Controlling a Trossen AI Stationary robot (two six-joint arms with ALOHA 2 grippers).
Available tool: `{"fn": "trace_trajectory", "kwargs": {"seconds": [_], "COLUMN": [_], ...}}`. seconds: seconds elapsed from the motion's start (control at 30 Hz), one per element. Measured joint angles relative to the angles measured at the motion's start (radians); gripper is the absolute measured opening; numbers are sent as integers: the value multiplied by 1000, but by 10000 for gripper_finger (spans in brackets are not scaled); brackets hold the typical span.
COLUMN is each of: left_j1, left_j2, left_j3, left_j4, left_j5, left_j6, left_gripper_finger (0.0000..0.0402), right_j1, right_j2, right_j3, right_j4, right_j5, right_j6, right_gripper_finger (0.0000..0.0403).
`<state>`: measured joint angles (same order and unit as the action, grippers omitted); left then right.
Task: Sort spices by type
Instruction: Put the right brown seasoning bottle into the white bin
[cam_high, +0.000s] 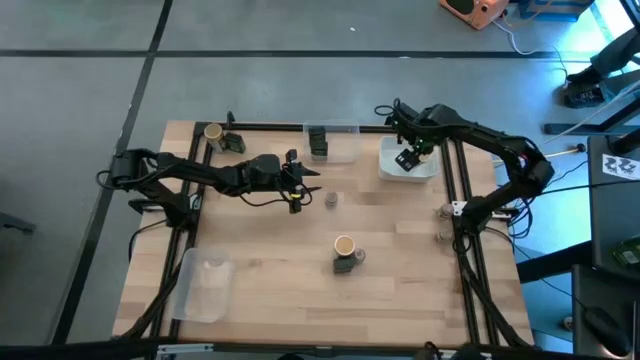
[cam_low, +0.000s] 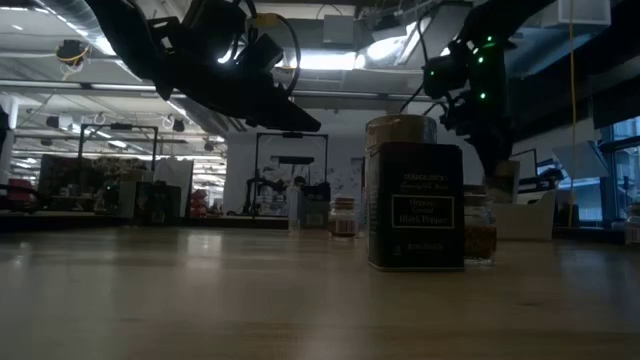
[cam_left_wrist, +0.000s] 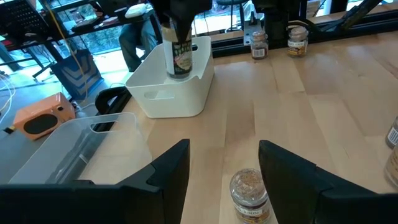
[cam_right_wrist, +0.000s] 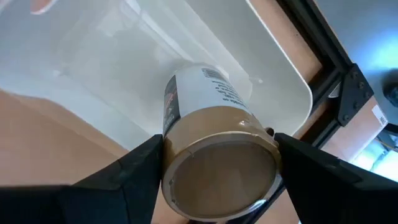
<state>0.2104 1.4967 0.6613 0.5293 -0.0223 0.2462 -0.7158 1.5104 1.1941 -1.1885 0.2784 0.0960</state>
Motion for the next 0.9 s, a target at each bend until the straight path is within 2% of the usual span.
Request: {"fn": "trace_trajectory", "kwargs": {"seconds": [0.17, 0.4, 0.57, 0.9], "left_j1": [0, 0, 0, 0], "left_j2": [0, 0, 0, 0], "left_j3": [0, 0, 0, 0], "left_j4": [0, 0, 0, 1], "left_j5": [0, 0, 0, 0], "left_j6": [0, 0, 0, 0], "left_gripper_finger": [175, 175, 175, 175], "right_j1": [0, 0, 0, 1], "right_j2": [44, 79, 79, 79], "right_j3": [-14, -14, -14, -13], "right_j4": [40, 47, 53, 65], "right_j5": [17, 107, 96, 90], "right_j6": [-23, -26, -52, -83], "right_gripper_finger": [280, 280, 281, 332]}}
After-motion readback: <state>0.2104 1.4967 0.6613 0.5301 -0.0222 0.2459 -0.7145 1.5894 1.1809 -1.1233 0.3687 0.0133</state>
